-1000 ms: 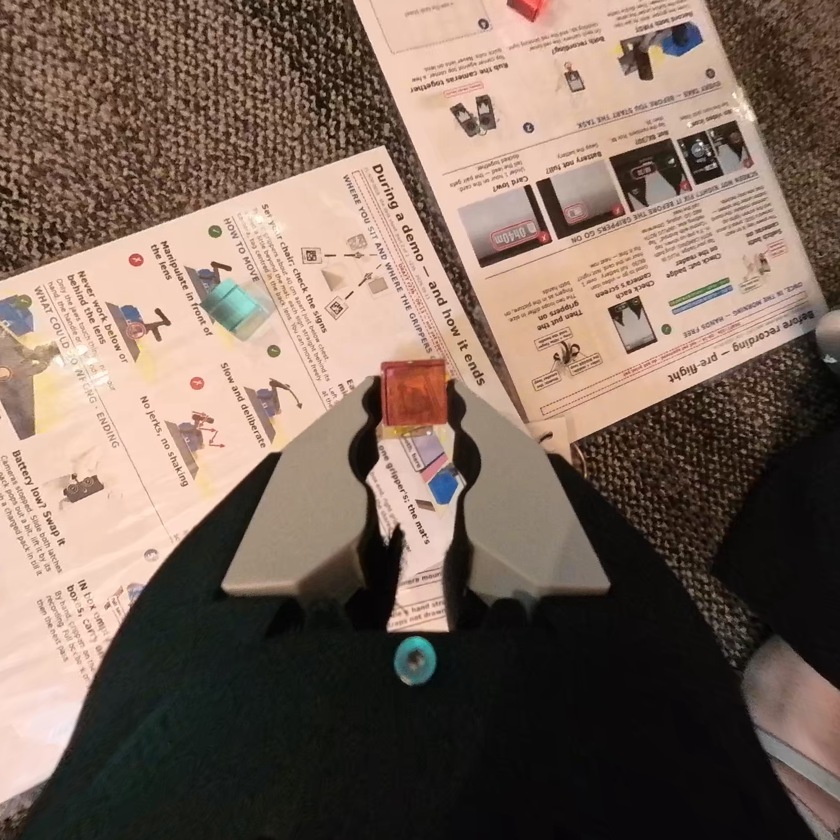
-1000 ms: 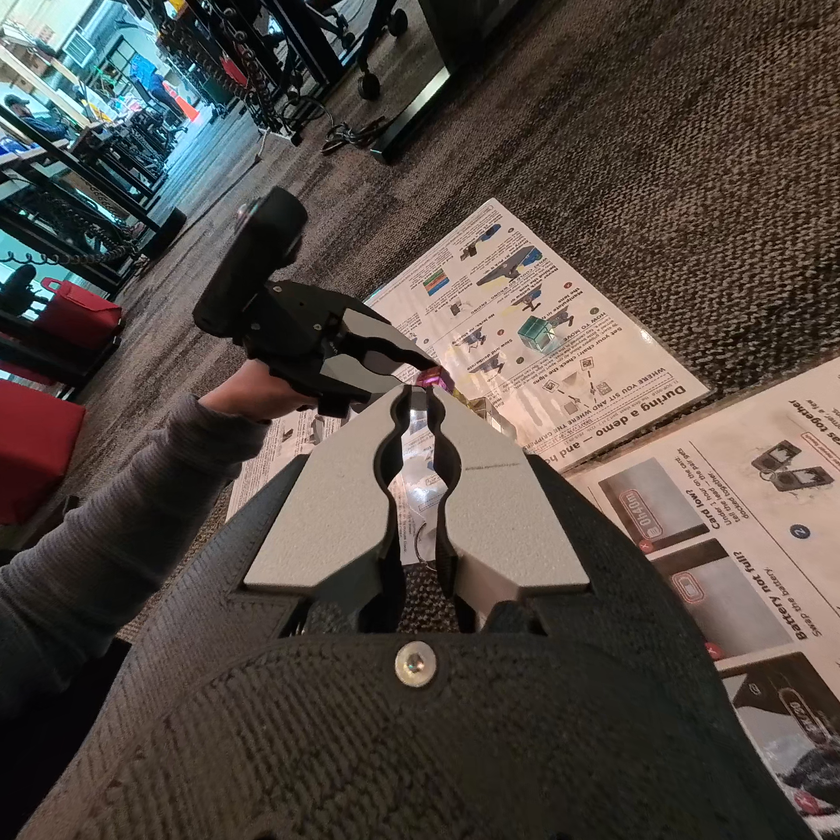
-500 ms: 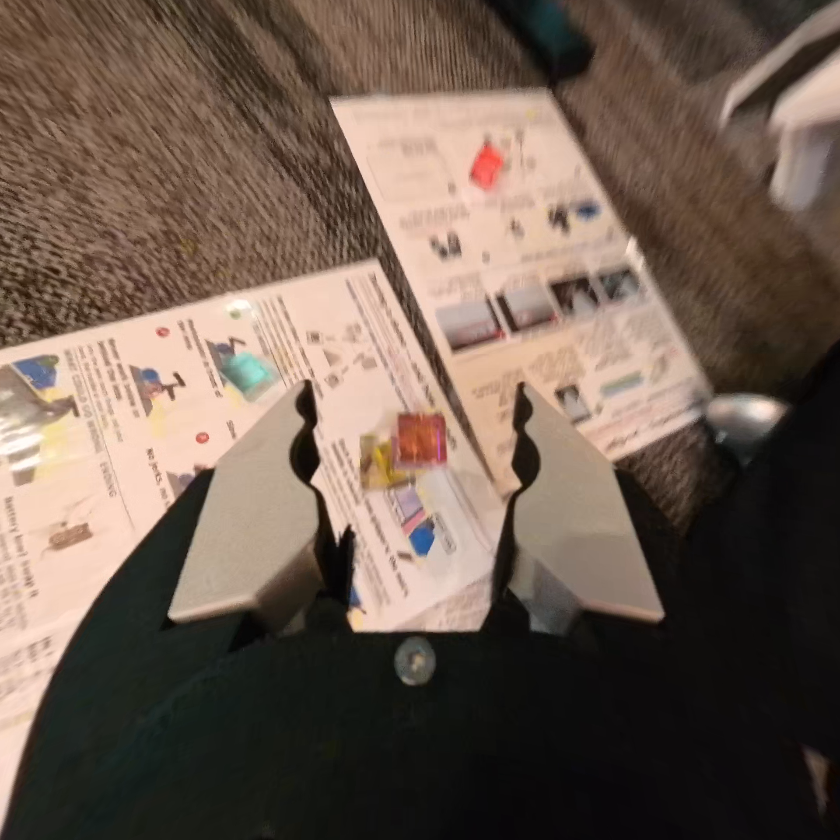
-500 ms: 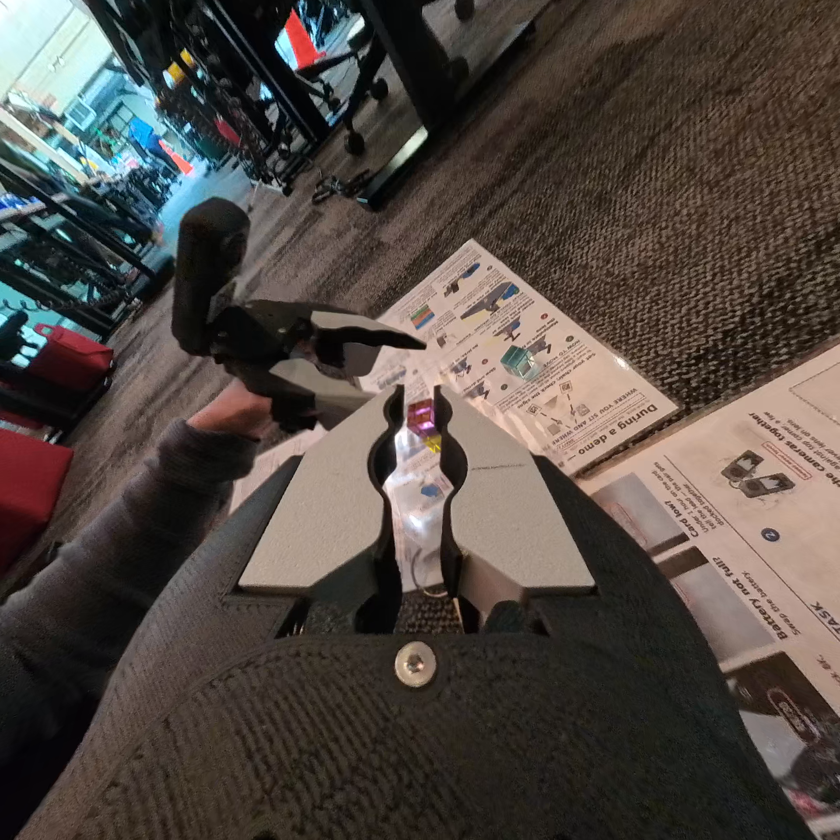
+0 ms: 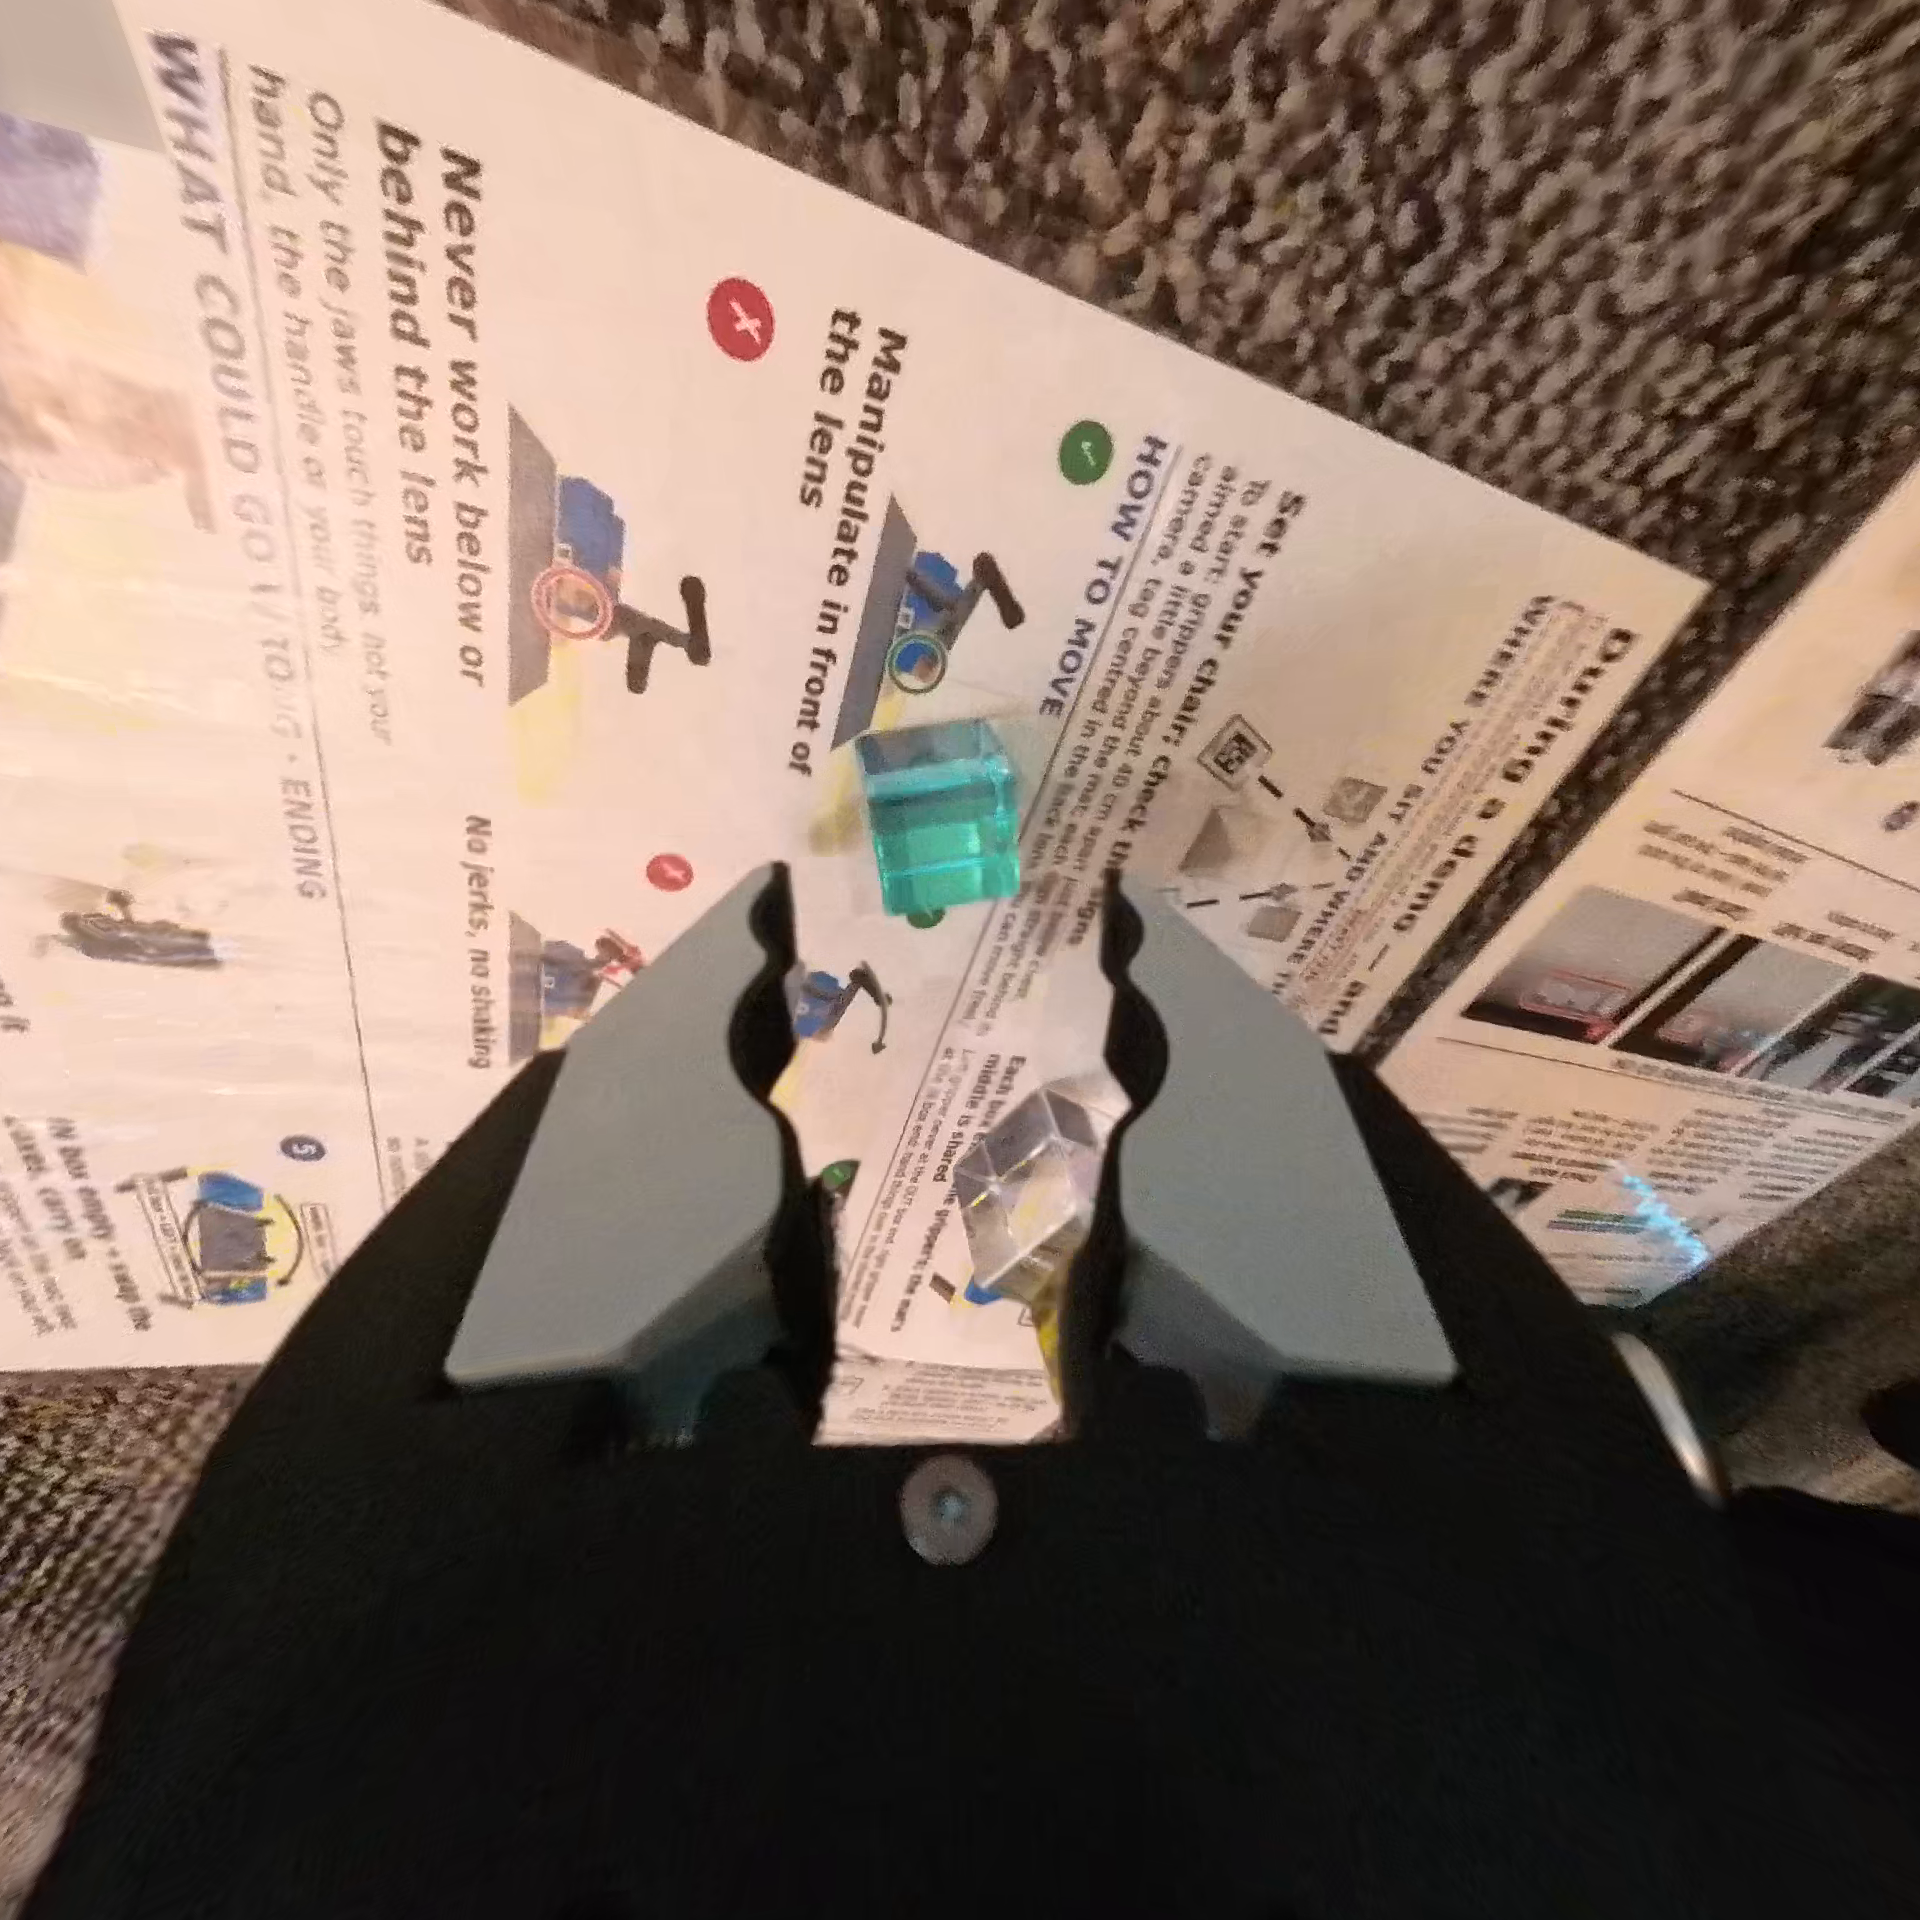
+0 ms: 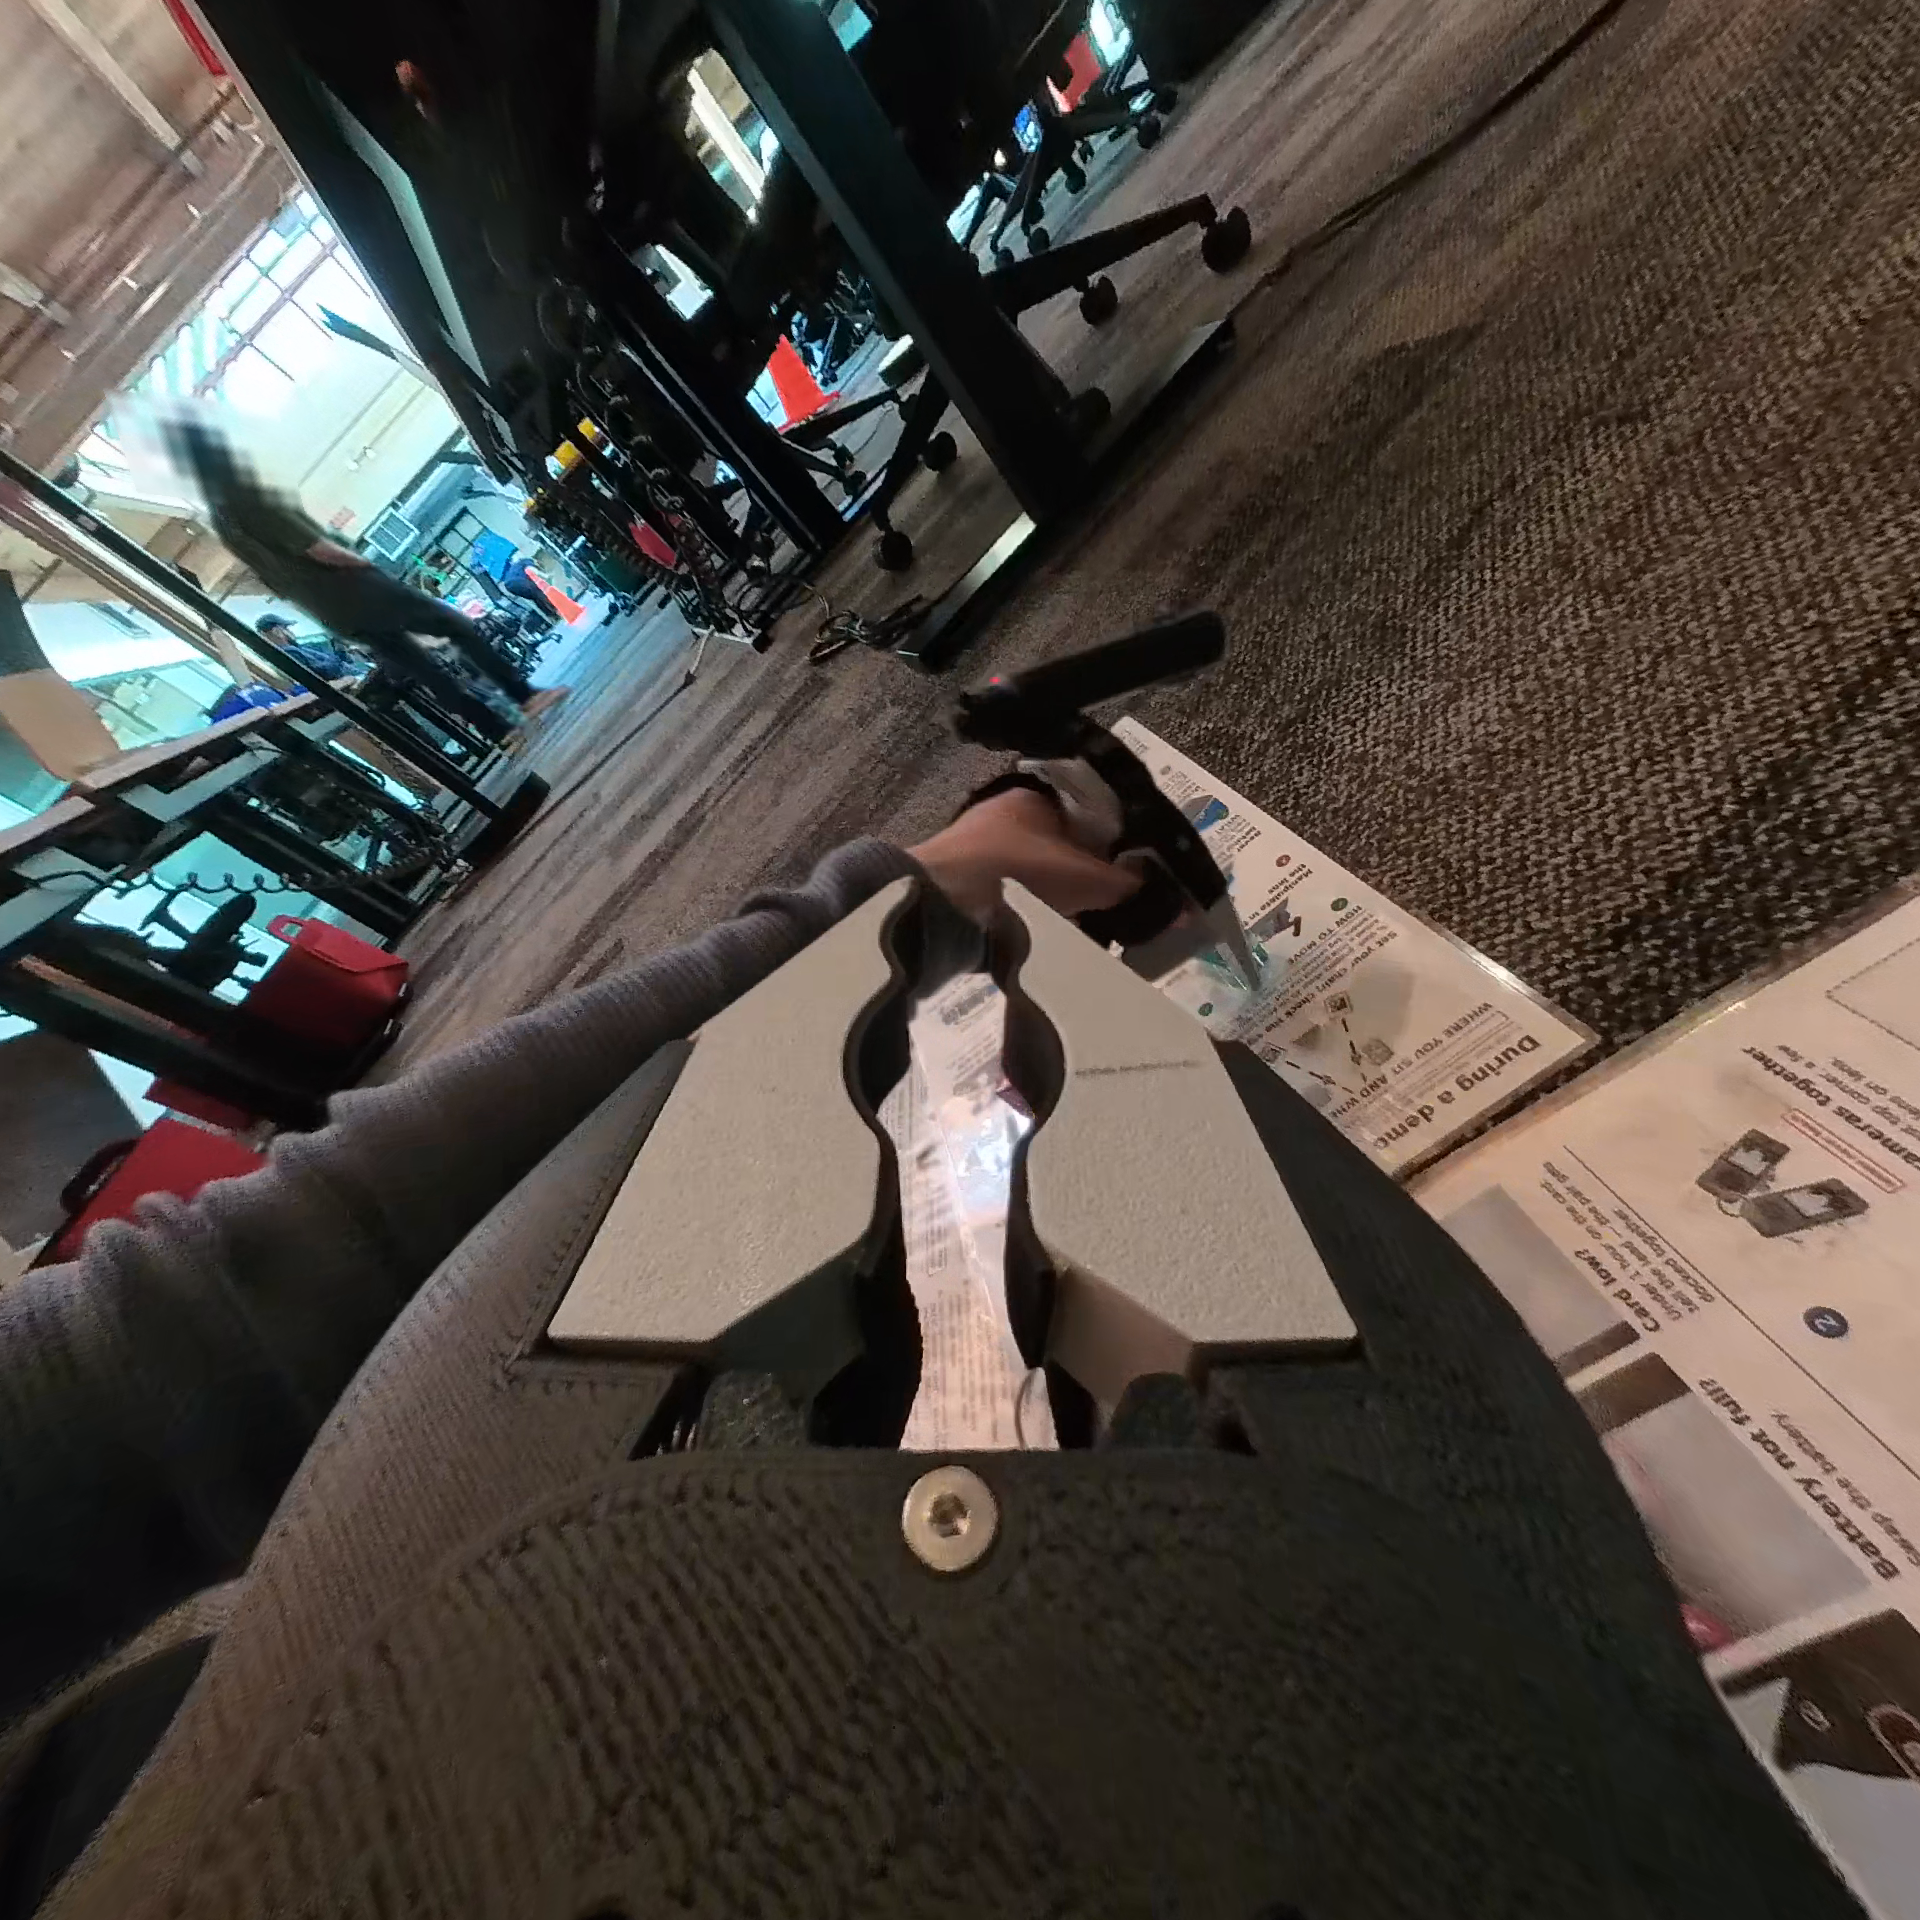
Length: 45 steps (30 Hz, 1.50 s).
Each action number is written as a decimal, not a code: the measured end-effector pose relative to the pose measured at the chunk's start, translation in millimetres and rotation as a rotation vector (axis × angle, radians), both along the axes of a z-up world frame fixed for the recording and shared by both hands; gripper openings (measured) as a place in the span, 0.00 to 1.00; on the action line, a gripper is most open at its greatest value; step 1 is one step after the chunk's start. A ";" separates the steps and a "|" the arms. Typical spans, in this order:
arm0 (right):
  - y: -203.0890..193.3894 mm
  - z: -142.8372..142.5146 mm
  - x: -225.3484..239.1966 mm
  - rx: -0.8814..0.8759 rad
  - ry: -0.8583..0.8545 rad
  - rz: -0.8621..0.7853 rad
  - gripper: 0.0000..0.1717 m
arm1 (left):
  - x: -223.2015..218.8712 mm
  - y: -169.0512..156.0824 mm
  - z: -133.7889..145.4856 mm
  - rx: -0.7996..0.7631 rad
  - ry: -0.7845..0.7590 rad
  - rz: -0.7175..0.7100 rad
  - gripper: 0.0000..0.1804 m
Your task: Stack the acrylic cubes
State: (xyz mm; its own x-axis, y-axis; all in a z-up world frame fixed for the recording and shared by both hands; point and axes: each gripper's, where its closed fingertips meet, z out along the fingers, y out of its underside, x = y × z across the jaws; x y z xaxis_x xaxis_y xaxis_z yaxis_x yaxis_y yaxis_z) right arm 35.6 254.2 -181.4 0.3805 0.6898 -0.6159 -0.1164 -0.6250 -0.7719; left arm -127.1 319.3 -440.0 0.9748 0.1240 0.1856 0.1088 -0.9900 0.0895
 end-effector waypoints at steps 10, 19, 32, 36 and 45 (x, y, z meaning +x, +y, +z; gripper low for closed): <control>-2.4 7.3 -2.1 -0.015 0.047 0.018 0.05 | -14.9 4.5 35.6 0.142 0.021 -0.150 0.14; -5.8 8.8 -4.1 -0.020 0.053 0.029 0.04 | 4.2 -73.9 131.5 0.247 -0.027 -0.612 0.15; -7.8 6.6 -6.4 -0.018 0.038 0.040 0.04 | 32.3 -117.0 116.1 0.114 0.088 -0.815 0.15; -7.7 6.4 -6.8 -0.021 0.038 0.042 0.04 | 35.2 -115.5 111.1 0.112 0.079 -0.807 0.15; -7.8 5.4 -7.6 -0.024 0.035 0.045 0.04 | 33.4 -116.8 104.9 0.074 0.064 -0.779 0.15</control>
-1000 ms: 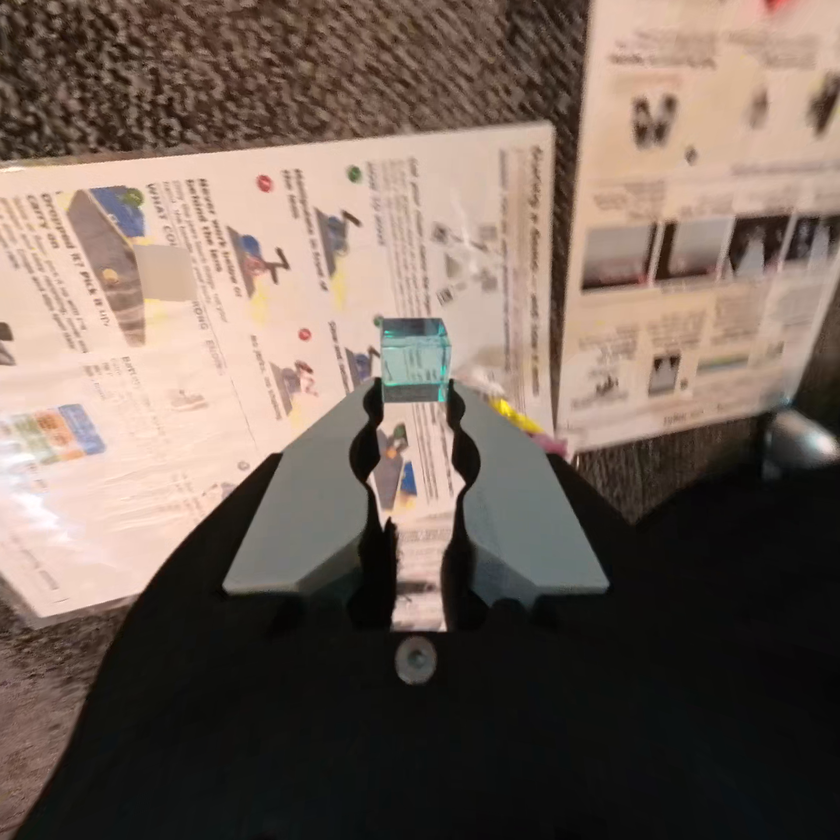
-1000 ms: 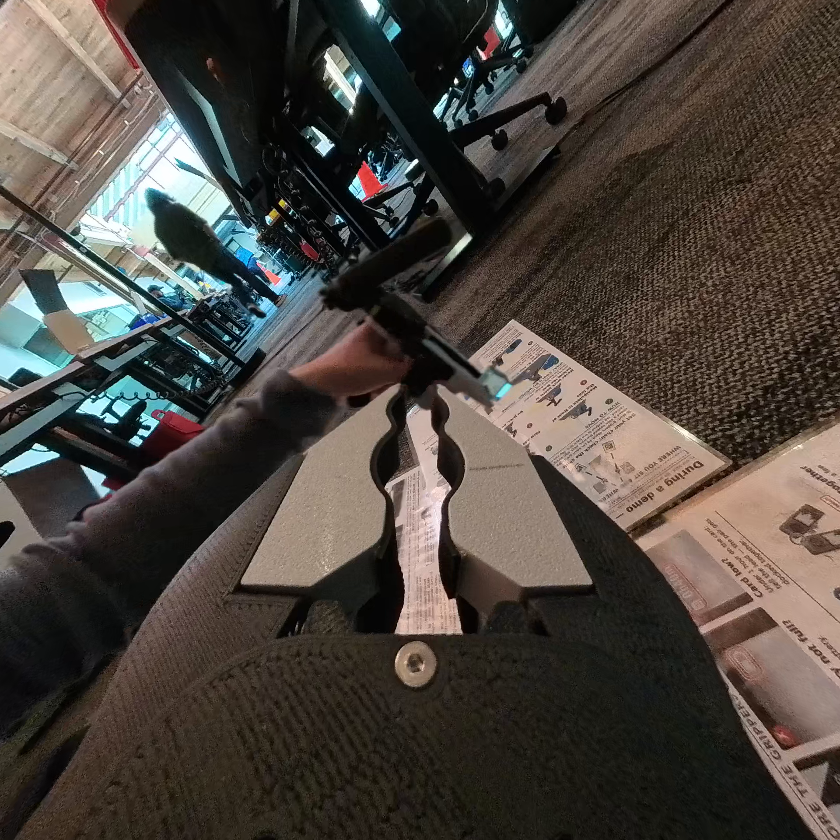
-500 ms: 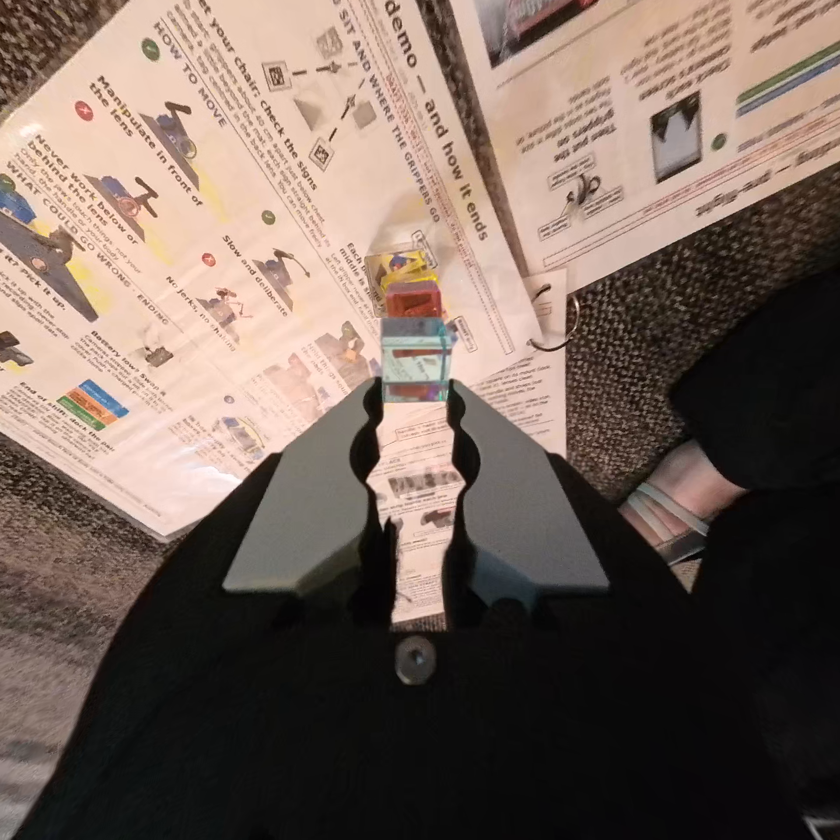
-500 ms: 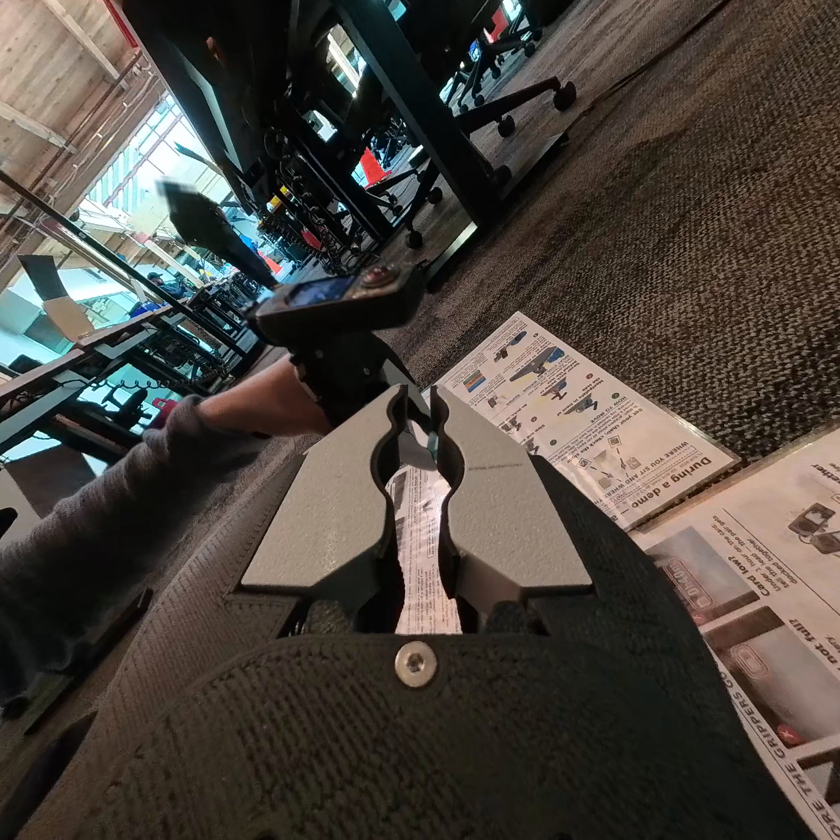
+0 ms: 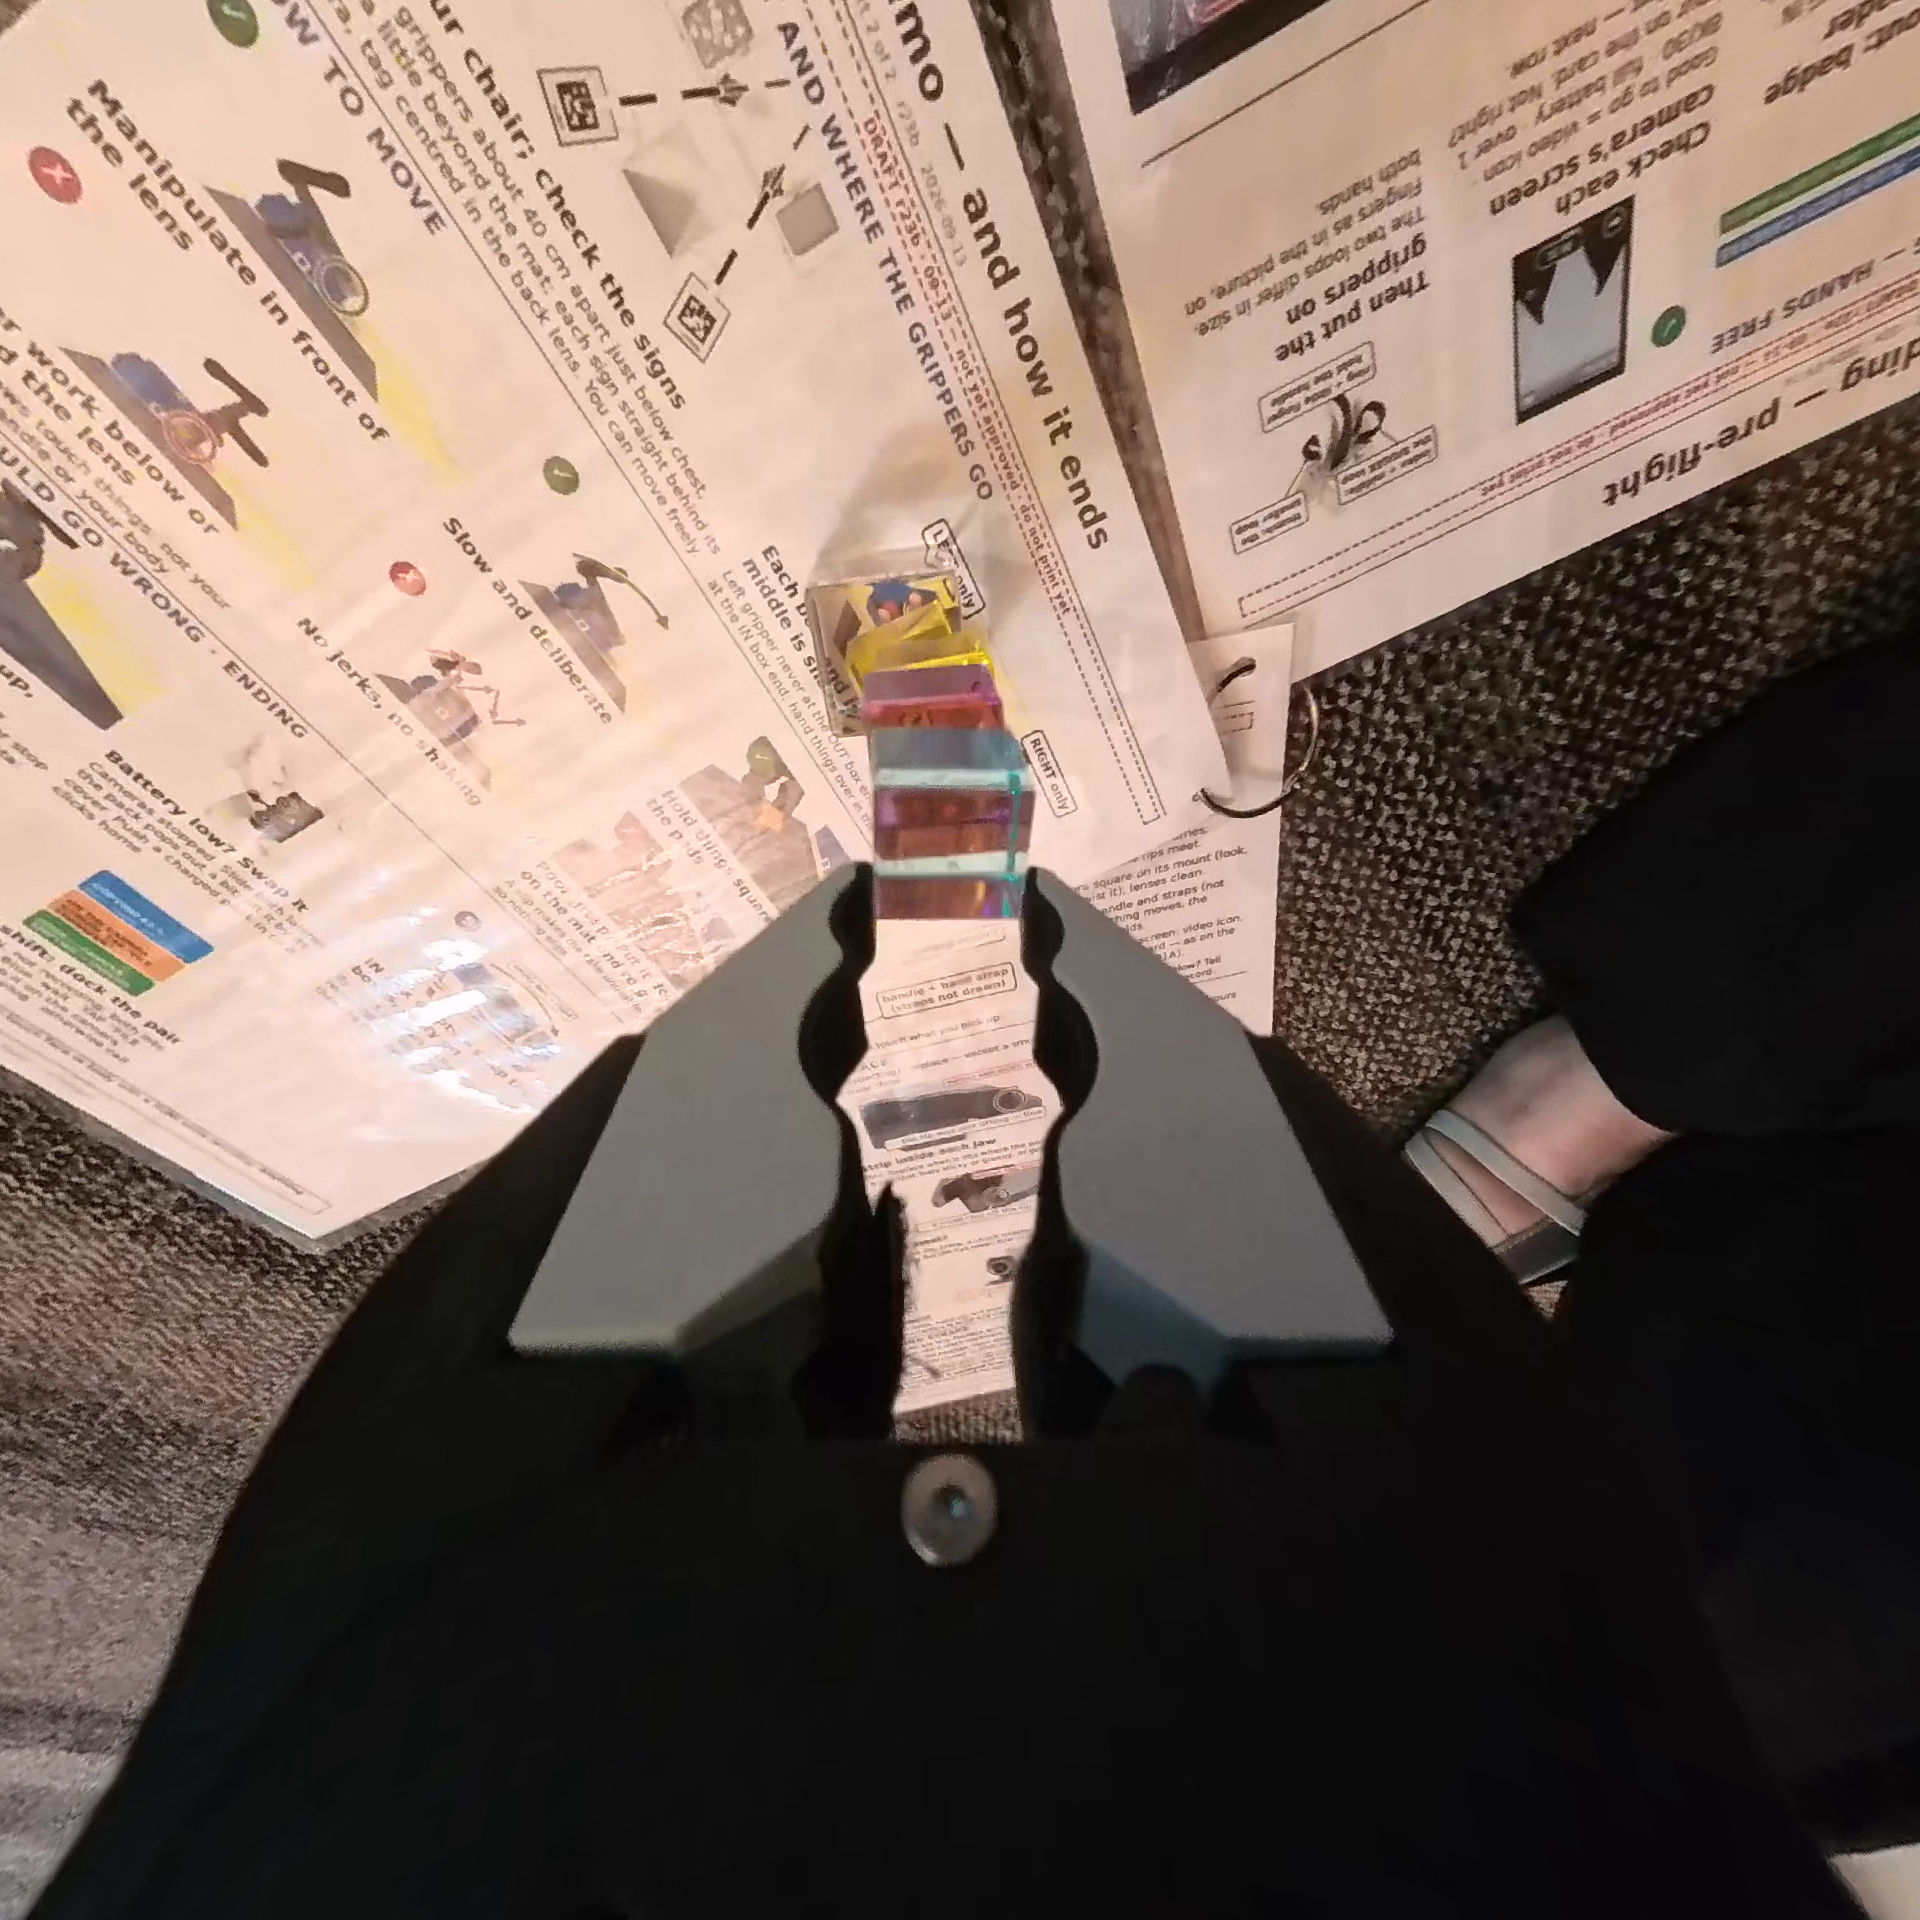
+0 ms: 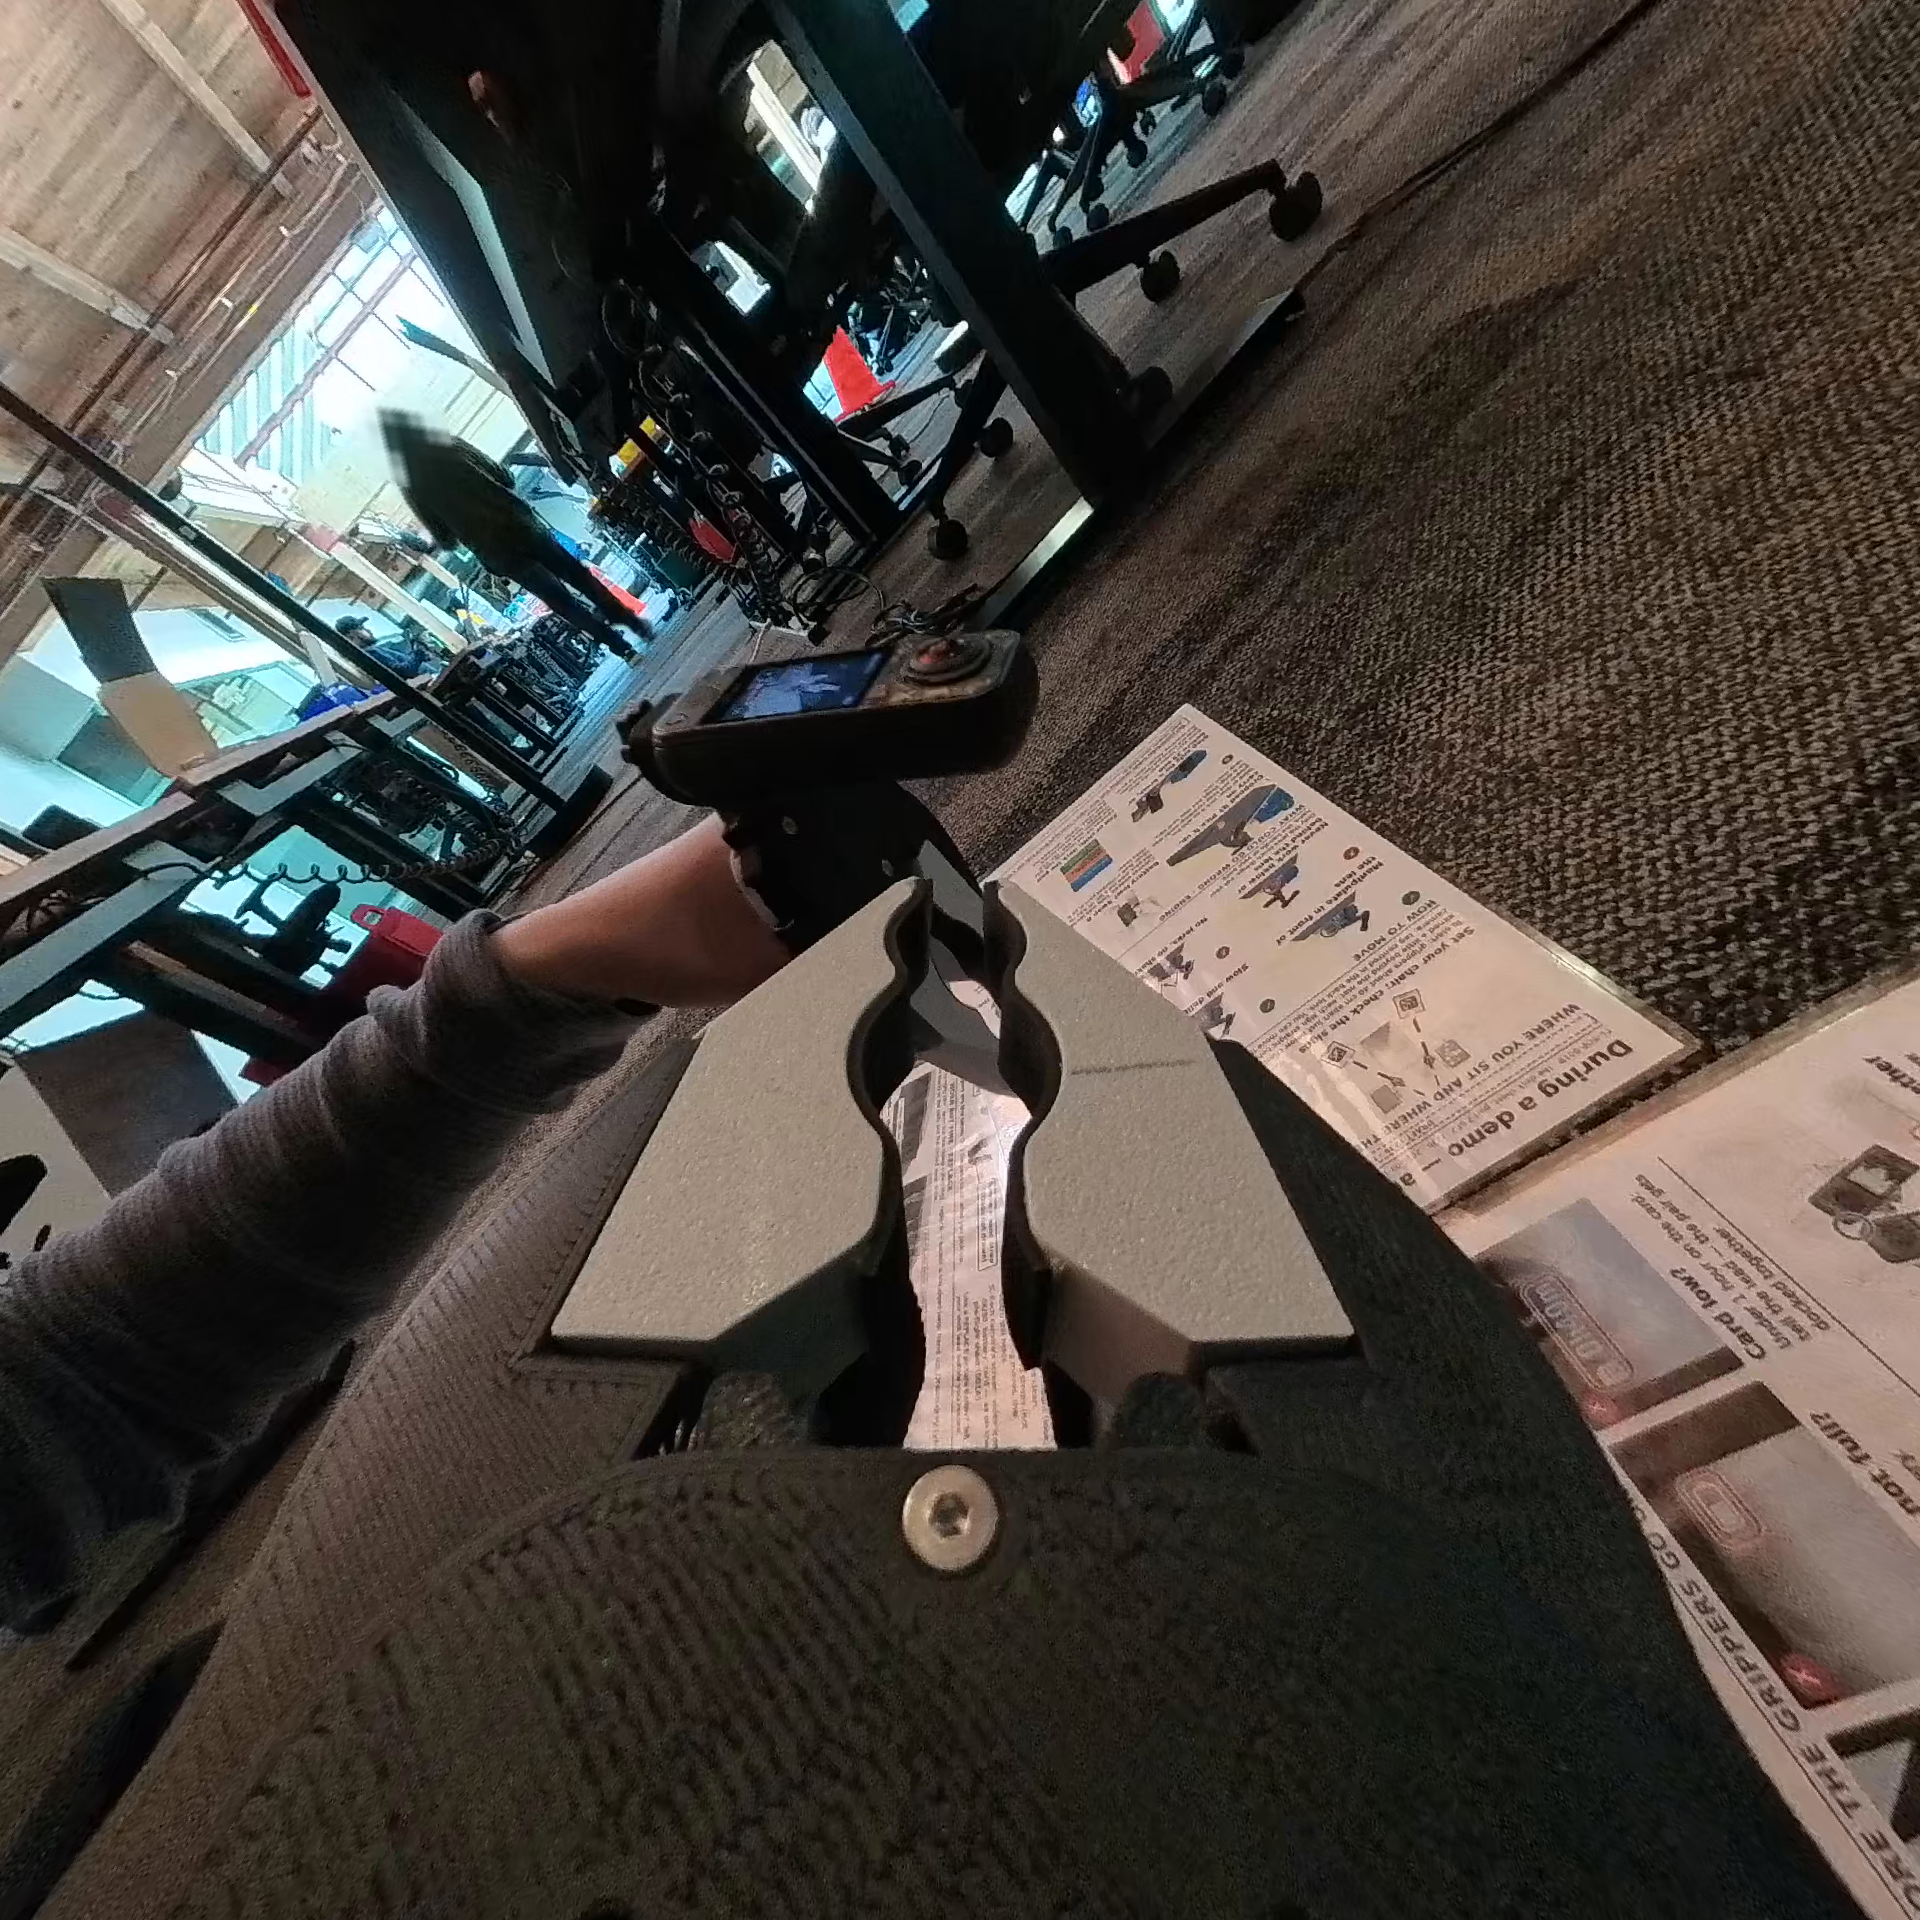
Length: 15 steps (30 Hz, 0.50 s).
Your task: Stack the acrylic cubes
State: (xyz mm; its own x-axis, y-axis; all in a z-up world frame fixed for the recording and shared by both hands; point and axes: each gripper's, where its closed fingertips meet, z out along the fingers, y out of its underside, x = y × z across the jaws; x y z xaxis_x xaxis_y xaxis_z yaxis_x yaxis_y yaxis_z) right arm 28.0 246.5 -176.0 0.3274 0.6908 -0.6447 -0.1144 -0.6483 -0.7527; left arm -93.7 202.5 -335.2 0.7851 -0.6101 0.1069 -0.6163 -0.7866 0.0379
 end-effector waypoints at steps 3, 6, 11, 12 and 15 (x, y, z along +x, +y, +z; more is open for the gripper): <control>0.2 -0.3 -0.1 0.000 -0.002 -0.001 0.04 | 3.4 -1.0 -0.8 -0.001 -0.032 0.012 0.15; 0.3 -0.3 0.0 0.000 -0.003 -0.002 0.05 | 5.4 0.9 0.5 0.013 -0.061 0.034 0.16; 4.0 0.4 4.1 0.012 -0.011 -0.020 0.05 | 5.0 -2.1 3.3 0.021 -0.099 0.079 0.24; 7.1 0.7 7.7 0.021 -0.019 -0.032 0.05 | 3.6 -4.0 5.4 0.030 -0.108 0.099 0.27; 31.0 2.8 40.8 0.075 -0.095 -0.128 0.07 | 3.4 -18.0 20.5 0.082 -0.205 0.223 0.32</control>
